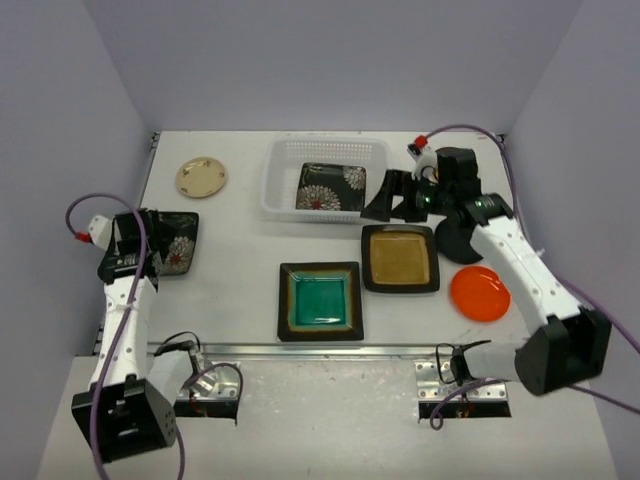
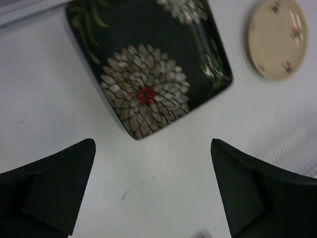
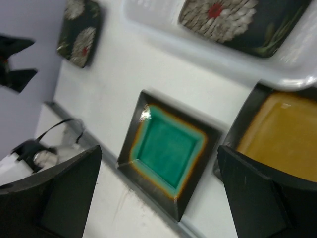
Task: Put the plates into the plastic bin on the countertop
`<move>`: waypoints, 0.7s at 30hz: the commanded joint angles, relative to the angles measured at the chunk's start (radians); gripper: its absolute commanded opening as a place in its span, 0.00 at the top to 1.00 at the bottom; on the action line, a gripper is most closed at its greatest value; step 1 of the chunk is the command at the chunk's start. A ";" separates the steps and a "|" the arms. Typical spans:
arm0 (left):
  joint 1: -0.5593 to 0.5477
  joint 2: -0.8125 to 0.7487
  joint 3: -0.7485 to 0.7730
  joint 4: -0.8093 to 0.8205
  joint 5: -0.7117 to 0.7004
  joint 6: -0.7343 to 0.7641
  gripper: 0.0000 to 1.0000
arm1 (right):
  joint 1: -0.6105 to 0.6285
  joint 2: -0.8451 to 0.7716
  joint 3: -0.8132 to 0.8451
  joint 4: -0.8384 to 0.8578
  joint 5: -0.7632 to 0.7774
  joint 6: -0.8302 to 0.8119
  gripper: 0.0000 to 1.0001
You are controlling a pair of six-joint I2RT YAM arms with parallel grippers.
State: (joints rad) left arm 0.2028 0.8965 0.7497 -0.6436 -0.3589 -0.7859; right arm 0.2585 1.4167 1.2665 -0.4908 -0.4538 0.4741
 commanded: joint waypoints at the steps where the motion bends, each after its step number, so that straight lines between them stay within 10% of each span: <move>1: 0.194 0.102 -0.054 0.138 0.102 -0.104 0.00 | -0.005 -0.272 -0.344 0.282 -0.268 0.129 0.01; 11: 0.219 0.455 -0.041 0.271 0.059 -0.175 0.01 | -0.007 -0.749 -0.544 0.217 -0.211 0.123 0.01; 21: 0.223 0.588 -0.072 0.318 0.060 -0.214 0.10 | -0.006 -0.849 -0.500 0.081 -0.086 0.063 0.01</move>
State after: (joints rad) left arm 0.4149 1.4626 0.6985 -0.3838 -0.2935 -0.9659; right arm 0.2565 0.5789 0.7284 -0.3753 -0.6157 0.5737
